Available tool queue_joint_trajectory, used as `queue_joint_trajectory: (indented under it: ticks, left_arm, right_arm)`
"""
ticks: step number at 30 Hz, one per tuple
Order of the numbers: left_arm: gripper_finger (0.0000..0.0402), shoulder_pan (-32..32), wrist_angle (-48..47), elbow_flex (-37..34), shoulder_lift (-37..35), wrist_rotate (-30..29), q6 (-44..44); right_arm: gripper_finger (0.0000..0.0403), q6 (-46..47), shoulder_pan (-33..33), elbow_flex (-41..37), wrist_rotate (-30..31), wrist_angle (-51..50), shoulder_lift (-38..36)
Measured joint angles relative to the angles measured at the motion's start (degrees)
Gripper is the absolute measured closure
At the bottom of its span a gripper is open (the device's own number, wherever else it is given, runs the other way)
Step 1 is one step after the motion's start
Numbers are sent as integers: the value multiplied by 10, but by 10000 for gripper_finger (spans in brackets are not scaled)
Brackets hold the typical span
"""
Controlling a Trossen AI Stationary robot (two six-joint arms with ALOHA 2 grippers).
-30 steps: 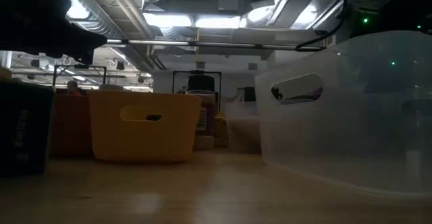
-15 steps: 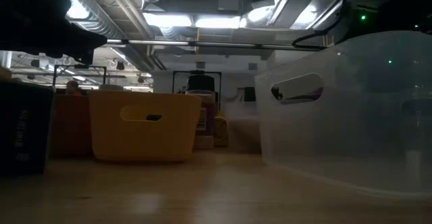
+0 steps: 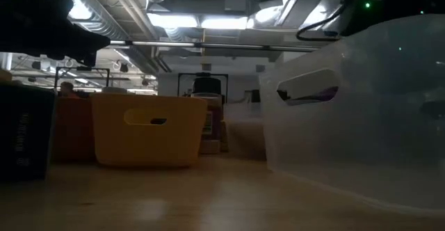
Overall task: Sort spices by type
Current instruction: Put the yellow spice bottle into the blue bin
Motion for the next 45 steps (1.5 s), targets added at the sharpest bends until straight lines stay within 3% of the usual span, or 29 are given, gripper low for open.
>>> queue_joint_trajectory:
  ticks: [15,20,27,36,42,45]
  left_arm:
    - [402,0,0,0,0,0,24]
    - [402,0,0,0,0,0,49]
    - [402,0,0,0,0,0,78]
    - [402,0,5,0,0,-6,117]
    - [402,0,16,0,0,-30,117]
    - [402,0,16,0,0,-38,117]
  right_arm:
    - [169,-33,0,177,16,-203,0]
    - [168,-57,0,238,68,-260,0]
    - [167,-92,-5,302,189,-338,0]
    - [165,-200,-116,324,236,-385,21]
    - [165,-319,-197,324,239,-387,75]
    - [164,-375,-228,324,269,-392,111]
